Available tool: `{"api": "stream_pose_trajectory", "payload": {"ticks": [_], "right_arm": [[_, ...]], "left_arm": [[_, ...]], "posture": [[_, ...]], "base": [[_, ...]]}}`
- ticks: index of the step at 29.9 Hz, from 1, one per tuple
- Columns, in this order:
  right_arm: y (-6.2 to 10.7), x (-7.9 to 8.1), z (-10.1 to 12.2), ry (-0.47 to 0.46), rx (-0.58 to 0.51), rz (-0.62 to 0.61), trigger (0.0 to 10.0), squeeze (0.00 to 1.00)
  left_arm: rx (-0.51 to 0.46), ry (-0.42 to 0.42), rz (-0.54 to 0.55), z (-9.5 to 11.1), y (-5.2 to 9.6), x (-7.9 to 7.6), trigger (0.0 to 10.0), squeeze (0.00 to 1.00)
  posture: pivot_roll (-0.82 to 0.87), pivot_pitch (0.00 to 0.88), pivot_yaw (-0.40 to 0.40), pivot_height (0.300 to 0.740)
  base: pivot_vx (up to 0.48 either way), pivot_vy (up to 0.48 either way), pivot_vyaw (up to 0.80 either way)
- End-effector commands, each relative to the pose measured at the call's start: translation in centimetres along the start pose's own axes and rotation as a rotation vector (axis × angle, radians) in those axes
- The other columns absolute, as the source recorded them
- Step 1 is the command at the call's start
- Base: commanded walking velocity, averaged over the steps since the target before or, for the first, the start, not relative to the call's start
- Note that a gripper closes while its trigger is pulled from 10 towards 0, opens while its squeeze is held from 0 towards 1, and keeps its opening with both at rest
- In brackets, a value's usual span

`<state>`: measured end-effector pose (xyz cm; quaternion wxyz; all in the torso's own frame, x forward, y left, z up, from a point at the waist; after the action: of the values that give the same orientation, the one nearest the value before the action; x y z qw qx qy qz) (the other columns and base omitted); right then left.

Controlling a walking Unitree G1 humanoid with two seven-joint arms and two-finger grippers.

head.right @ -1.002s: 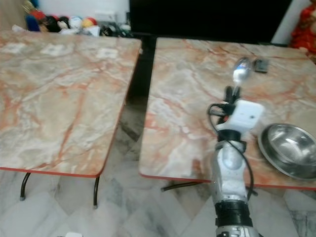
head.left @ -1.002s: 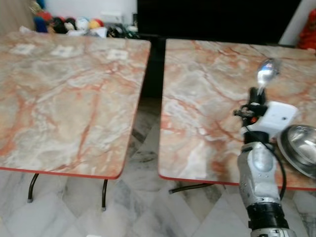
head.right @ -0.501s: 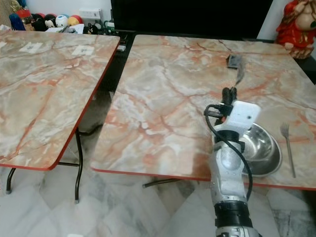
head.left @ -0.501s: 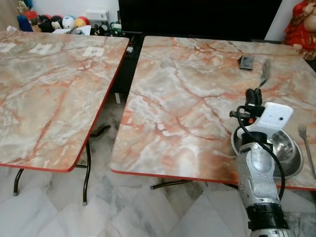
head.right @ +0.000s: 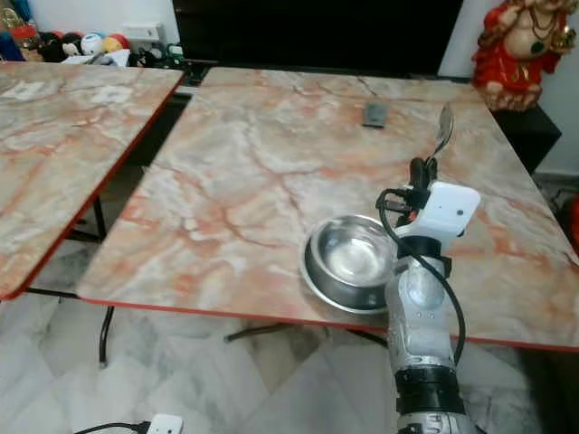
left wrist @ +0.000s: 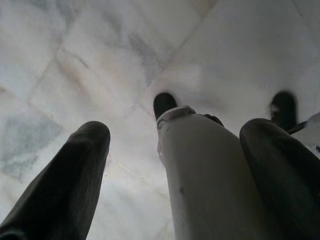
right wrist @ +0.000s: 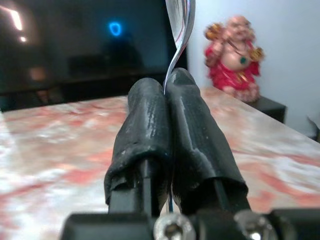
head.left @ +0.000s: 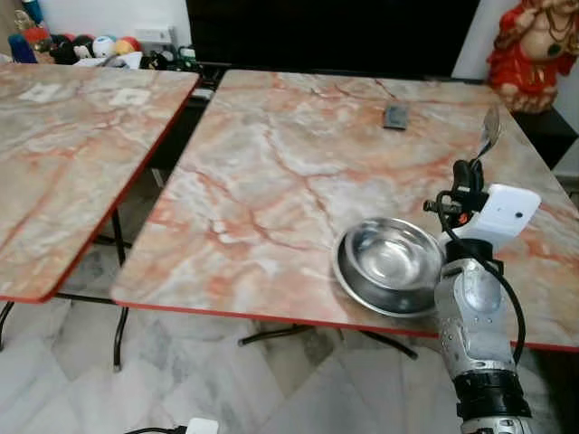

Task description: Setting the table

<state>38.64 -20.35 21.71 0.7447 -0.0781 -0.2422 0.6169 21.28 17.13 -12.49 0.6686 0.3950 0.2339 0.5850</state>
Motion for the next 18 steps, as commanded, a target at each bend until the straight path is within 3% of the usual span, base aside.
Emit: {"api": "stream_pose_trajectory", "payload": {"ticks": [1,6,8,9,11,15,16,18], "right_arm": [[0.0,-0.9,0.0,0.004,0.006,-0.032,10.0,0.0],[0.1,-1.5,-0.1,0.021,0.008,-0.085,10.0,0.0],[0.4,-3.0,-0.1,0.059,0.006,-0.19,10.0,0.0],[0.4,-3.0,-0.1,0.059,0.006,-0.19,10.0,0.0],[1.6,-6.4,-1.3,0.126,0.074,-0.407,10.0,0.0],[2.3,-7.7,-1.2,0.176,0.066,-0.484,10.0,0.0],[2.9,-8.6,-0.6,0.252,0.048,-0.554,10.0,0.0],[3.3,-9.5,-0.2,0.289,0.034,-0.625,10.0,0.0]], "left_arm": [[0.058,0.026,-0.023,-2.1,0.4,-0.4,10.0,0.0],[0.058,0.037,-0.014,-3.0,0.8,1.6,10.0,0.0],[0.066,0.037,-0.003,-3.9,1.3,3.3,10.0,0.0],[0.066,0.037,-0.003,-3.9,1.3,3.3,10.0,0.0],[0.076,0.034,0.005,-4.8,1.7,4.4,10.0,0.0],[0.08,0.032,0.005,-5.0,1.8,4.4,10.0,0.0],[0.085,0.032,0.006,-5.2,1.8,4.3,10.0,0.0],[0.092,0.031,0.004,-5.4,1.8,4.0,10.0,0.0]], "posture": [[0.02,0.15,-0.014,0.74],[0.02,0.15,-0.002,0.74],[0.02,0.15,0.004,0.74],[0.02,0.15,0.004,0.74],[0.01,0.147,0.008,0.74],[0.02,0.145,0.013,0.74],[0.02,0.143,0.016,0.74],[0.02,0.142,0.018,0.74]], "base": [[0.0,0.0,0.0],[0.0,0.0,0.0],[0.0,0.0,0.0],[0.0,0.0,0.0],[0.0,0.0,0.0],[0.0,0.0,0.0],[0.0,0.0,0.0],[0.0,0.0,0.0]]}}
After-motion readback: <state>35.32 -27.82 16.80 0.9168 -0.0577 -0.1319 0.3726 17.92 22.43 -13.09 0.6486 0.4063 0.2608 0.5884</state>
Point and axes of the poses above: a point about 5 cm out from each wrist's last joint towards the gripper, its own y axis pointing back from the gripper into the wrist, its own z axis along the axis of the wrist's last joint, x = y × z, the point moved 5 cm from there along -y, pointing out of the wrist towards the gripper, and after that the axes turned 7 degrees about -y, right-handed, at the moved point
